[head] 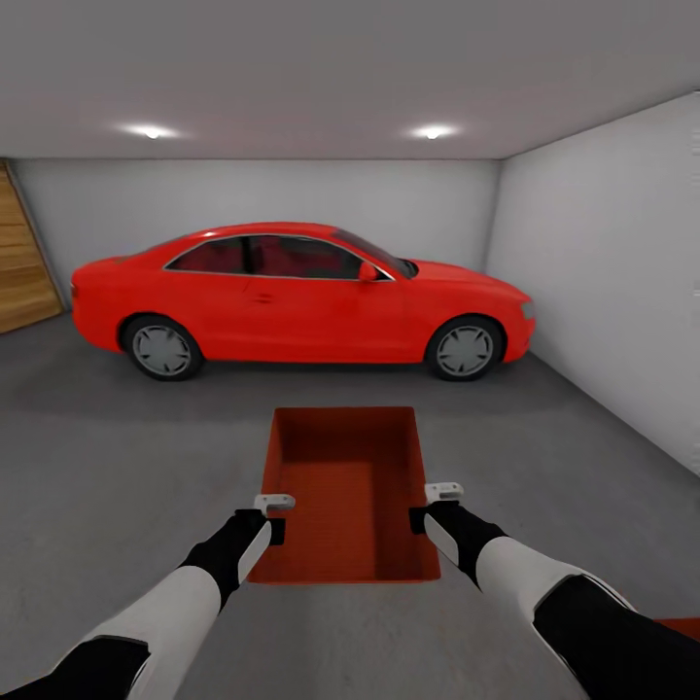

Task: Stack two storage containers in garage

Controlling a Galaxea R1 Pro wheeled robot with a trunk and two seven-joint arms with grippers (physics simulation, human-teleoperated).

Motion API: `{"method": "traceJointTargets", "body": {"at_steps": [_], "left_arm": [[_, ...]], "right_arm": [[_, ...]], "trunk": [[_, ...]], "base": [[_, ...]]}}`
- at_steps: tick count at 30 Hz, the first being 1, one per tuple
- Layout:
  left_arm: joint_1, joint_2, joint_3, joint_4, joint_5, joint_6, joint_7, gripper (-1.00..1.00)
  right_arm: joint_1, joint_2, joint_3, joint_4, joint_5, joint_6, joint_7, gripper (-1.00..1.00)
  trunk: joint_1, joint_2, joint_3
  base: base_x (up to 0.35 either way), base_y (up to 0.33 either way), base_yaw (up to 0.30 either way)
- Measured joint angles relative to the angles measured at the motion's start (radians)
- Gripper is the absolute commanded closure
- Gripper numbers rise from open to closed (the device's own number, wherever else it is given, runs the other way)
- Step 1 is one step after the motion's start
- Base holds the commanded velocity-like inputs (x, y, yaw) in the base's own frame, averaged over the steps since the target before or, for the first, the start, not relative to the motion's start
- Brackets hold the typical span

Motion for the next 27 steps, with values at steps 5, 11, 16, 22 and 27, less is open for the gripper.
{"method": "traceJointTargets", "body": {"at_steps": [5, 11, 16, 22, 27], "left_arm": [[0.0, 0.0, -0.001, 0.0, 0.001, 0.0, 0.0, 1.0], [0.0, 0.0, -0.001, 0.0, 0.001, 0.0, 0.0, 1.0], [0.0, 0.0, -0.001, 0.0, 0.001, 0.0, 0.0, 1.0], [0.0, 0.0, -0.001, 0.0, 0.001, 0.0, 0.0, 1.0], [0.0, 0.0, -0.001, 0.0, 0.001, 0.0, 0.0, 1.0]], "right_arm": [[0.0, 0.0, -0.001, 0.0, 0.001, 0.0, 0.0, 1.0], [0.0, 0.0, -0.001, 0.0, 0.001, 0.0, 0.0, 1.0], [0.0, 0.0, 0.0, 0.0, 0.001, 0.0, 0.0, 1.0], [0.0, 0.0, -0.001, 0.0, 0.001, 0.0, 0.0, 1.0], [0.0, 0.0, -0.001, 0.0, 0.001, 0.0, 0.0, 1.0]], "trunk": [[0.0, 0.0, 0.001], [0.0, 0.0, 0.001], [0.0, 0.0, 0.001], [0.0, 0.0, 0.001], [0.0, 0.0, 0.001]], "base": [[0.322, 0.0, -0.259], [0.322, 0.0, -0.268], [0.322, 0.0, -0.269], [0.322, 0.0, -0.269], [0.323, 0.0, -0.269]]}}
